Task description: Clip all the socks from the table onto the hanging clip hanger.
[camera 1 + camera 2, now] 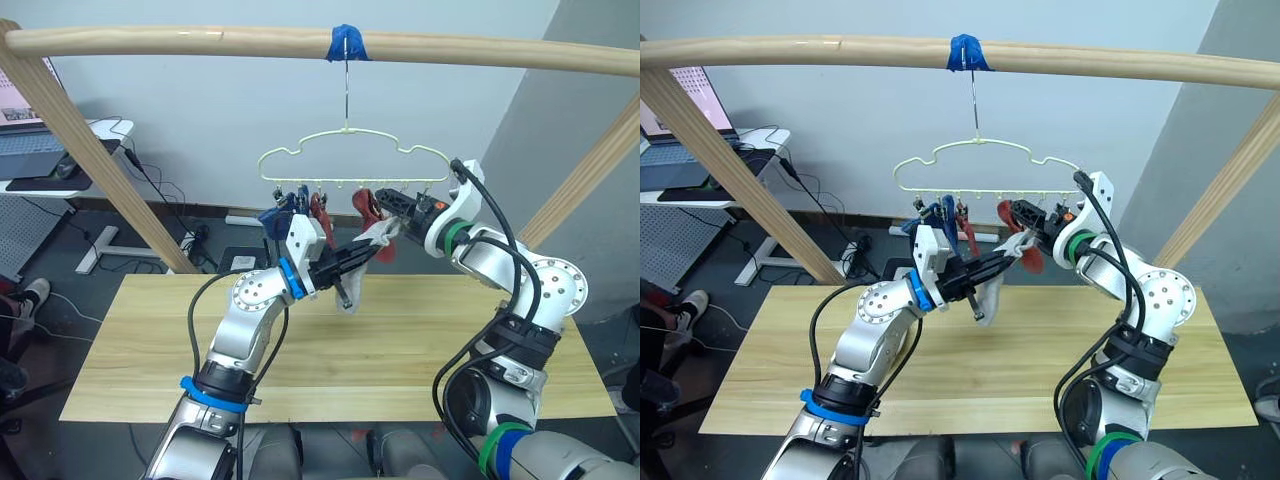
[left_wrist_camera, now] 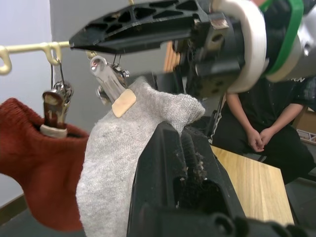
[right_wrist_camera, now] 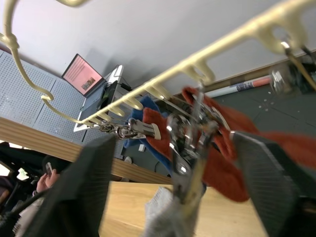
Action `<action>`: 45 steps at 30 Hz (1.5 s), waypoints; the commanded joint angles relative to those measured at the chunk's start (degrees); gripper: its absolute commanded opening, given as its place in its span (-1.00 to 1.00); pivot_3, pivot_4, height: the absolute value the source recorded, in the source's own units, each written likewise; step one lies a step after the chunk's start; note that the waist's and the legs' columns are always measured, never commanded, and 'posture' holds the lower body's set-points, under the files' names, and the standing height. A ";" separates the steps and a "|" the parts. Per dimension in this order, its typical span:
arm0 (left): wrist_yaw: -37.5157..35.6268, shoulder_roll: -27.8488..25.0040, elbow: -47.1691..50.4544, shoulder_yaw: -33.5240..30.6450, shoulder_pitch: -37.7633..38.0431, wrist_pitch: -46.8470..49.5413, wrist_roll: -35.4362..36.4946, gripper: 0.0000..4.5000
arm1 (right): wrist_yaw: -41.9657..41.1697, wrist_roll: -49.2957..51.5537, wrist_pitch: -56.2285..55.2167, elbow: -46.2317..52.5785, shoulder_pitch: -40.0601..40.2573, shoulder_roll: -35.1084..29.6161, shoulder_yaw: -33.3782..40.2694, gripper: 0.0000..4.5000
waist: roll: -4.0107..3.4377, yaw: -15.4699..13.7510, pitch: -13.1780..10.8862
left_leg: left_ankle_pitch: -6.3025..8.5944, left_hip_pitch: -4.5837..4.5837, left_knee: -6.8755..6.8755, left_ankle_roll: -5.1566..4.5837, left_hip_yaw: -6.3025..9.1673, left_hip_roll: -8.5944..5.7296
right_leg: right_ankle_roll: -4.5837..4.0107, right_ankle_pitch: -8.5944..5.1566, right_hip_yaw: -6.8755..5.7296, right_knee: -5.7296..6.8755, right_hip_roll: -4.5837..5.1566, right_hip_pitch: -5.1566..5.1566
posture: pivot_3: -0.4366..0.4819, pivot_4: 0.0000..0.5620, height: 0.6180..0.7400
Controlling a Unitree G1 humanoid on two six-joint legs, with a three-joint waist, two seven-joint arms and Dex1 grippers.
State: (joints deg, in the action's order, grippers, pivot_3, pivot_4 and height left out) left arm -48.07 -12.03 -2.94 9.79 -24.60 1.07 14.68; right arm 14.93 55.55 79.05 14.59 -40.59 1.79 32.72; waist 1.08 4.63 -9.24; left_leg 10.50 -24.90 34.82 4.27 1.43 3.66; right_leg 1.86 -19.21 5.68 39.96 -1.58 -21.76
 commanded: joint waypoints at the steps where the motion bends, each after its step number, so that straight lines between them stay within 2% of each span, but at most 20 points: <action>1: -0.27 0.92 0.90 0.67 -0.29 1.54 1.33 -1.00 | -1.42 5.67 0.17 6.44 2.16 -3.01 1.37 0.99 | 0.00 -0.02 0.00 | 0.00 -0.01 -0.01 0.00 0.01 0.00 | 0.00 0.00 -0.01 -0.01 0.00 0.00 | -0.17 -0.51 1.00; 6: -1.10 3.73 0.53 1.01 -0.66 7.47 4.78 -0.42 | -1.68 10.96 -1.04 10.86 5.78 -7.05 0.04 1.00 | 0.00 0.45 0.00 | 0.00 -0.01 0.00 0.00 0.00 0.00 | 0.09 -0.05 0.01 0.01 -0.01 -0.01 | -0.24 -0.52 1.00; 10: -0.38 7.10 -0.69 -0.98 -2.33 13.20 9.58 0.12 | -2.22 9.48 -4.05 11.62 8.77 -9.94 -2.33 1.00 | 0.00 0.64 0.00 | 0.00 0.00 0.04 0.00 0.00 0.00 | 0.23 -0.13 0.02 0.01 -0.02 0.01 | -0.26 -0.53 1.00; 16: -0.49 6.64 -1.39 -2.30 -3.18 15.70 10.80 0.90 | -3.77 7.31 -8.89 12.53 12.06 -12.76 -6.62 1.00 | 0.00 1.35 0.00 | 0.00 0.00 0.04 0.00 0.00 0.00 | 0.23 -0.13 0.04 0.01 -0.04 0.01 | -0.27 -0.55 1.00; 17: -0.92 5.36 -0.99 -2.68 -2.72 15.64 10.49 0.99 | -6.63 3.41 -11.63 13.49 13.50 -15.47 -9.70 1.00 | 0.00 1.47 0.00 | 0.00 0.00 0.04 0.00 0.01 0.00 | 0.23 -0.13 0.04 0.01 -0.04 0.01 | -0.27 -0.55 1.00; 20: -1.84 1.19 1.08 -4.17 -0.93 15.84 10.09 0.99 | -12.07 -7.65 -21.70 14.99 17.16 -20.33 -17.43 1.00 | 0.00 1.71 0.00 | 0.00 0.00 0.04 0.00 0.01 0.00 | 0.24 -0.13 0.03 -0.02 -0.04 0.01 | -0.23 -0.54 1.00; 25: -5.14 -6.89 9.13 -6.31 3.63 19.86 13.55 0.99 | -16.67 -23.19 -37.56 13.69 21.26 -22.12 -28.25 1.00 | -0.01 1.94 0.00 | 0.00 0.06 0.01 0.00 0.06 0.08 | 0.25 -0.15 0.05 0.02 -0.13 -0.01 | -0.17 -0.53 1.00; 29: -4.69 -10.19 15.03 -8.62 5.63 24.10 17.41 1.00 | -14.31 -32.43 -45.56 10.86 21.66 -19.74 -31.43 0.61 | 0.00 1.29 0.00 | -0.01 0.05 0.05 0.01 0.05 0.05 | 0.26 -0.15 0.03 0.01 -0.07 0.04 | -0.12 -0.51 1.00; 31: -3.65 -10.74 18.19 -9.67 6.41 26.41 19.76 1.00 | -14.23 -36.25 -48.07 9.59 20.96 -19.19 -33.34 0.28 | 0.02 0.69 -0.02 | -0.01 0.05 0.06 0.02 0.03 0.01 | 0.26 -0.15 0.04 0.01 -0.01 0.05 | -0.11 -0.50 1.00; 35: -1.87 -11.07 22.88 -10.98 8.01 29.29 23.18 1.00 | -13.72 -40.24 -50.91 7.23 20.47 -16.60 -34.41 0.28 | 0.03 -0.03 -0.02 | -0.01 0.05 0.07 0.02 0.05 0.02 | 0.25 -0.14 -0.01 0.02 0.00 0.05 | -0.07 -0.46 1.00; 40: 0.45 -11.29 23.47 -11.06 8.48 28.76 21.96 1.00 | -13.54 -44.01 -53.84 3.49 19.60 -13.67 -34.80 0.28 | 0.02 -0.53 -0.02 | -0.01 0.07 0.07 0.02 0.04 0.02 | 0.20 -0.11 0.01 0.02 0.00 0.06 | -0.05 -0.45 1.00; 43: 1.06 -11.20 23.40 -10.76 8.38 28.40 21.86 1.00 | -13.19 -45.38 -54.91 1.75 18.85 -12.27 -34.24 0.02 | 0.02 -0.57 -0.03 | -0.01 0.08 0.07 0.02 0.04 0.02 | 0.17 -0.10 0.00 0.03 0.00 0.06 | -0.04 -0.45 1.00; 45: 1.33 -11.17 23.45 -10.58 8.39 28.35 21.90 1.00 | -13.29 -46.13 -55.32 1.02 18.51 -11.77 -33.97 -0.27 | 0.01 -0.76 -0.03 | -0.01 0.08 0.06 0.02 0.04 0.02 | 0.16 -0.09 0.00 0.03 0.00 0.06 | -0.03 -0.45 1.00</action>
State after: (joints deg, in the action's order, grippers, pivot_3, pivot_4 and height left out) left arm -46.90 -23.00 18.28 -0.42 -16.02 30.51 36.53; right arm 1.37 10.27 25.62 14.72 -20.83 -10.28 -2.22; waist 1.09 3.87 -9.27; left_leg 10.49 -24.83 34.88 4.28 1.48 3.68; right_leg 1.99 -19.28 5.68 39.98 -1.58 -21.70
